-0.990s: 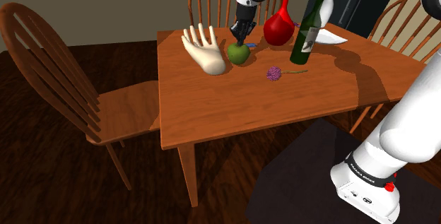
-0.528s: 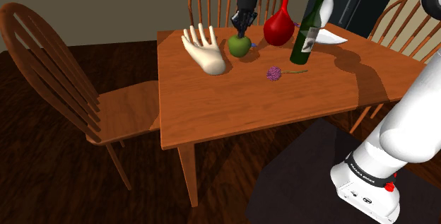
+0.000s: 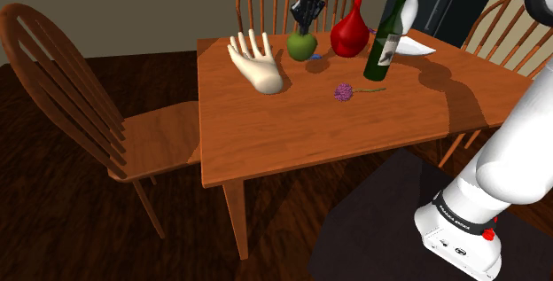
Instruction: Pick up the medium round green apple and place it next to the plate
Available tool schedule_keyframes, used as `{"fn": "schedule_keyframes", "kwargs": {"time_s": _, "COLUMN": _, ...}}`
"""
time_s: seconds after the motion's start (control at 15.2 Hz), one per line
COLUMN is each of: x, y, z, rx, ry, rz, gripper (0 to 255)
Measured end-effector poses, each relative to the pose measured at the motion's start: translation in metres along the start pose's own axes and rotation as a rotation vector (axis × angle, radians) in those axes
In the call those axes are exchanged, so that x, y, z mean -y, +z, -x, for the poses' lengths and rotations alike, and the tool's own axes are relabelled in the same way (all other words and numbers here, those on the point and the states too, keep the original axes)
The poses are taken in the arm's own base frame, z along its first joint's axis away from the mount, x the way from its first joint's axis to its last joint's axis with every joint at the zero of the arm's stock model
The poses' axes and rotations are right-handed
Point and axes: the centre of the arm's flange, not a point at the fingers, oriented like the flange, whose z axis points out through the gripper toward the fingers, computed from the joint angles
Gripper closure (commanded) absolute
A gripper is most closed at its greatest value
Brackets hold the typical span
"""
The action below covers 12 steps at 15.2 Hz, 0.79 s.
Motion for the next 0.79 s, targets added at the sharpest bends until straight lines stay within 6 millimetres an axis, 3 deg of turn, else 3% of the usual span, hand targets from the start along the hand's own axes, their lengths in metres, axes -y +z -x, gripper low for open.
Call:
{"fn": "schedule_keyframes", "kwargs": {"time_s": 0.66, "x": -0.002, "y": -0.052, "z": -0.007, "rx": 0.0, "ry": 0.0, "rz": 0.0, "gripper": 255}}
{"fn": "schedule_keyframes", "kwargs": {"time_s": 0.79, "x": -0.021, "y": -0.055, "z": -0.001, "rx": 0.0, "ry": 0.001, "rz": 0.0, "gripper": 255}}
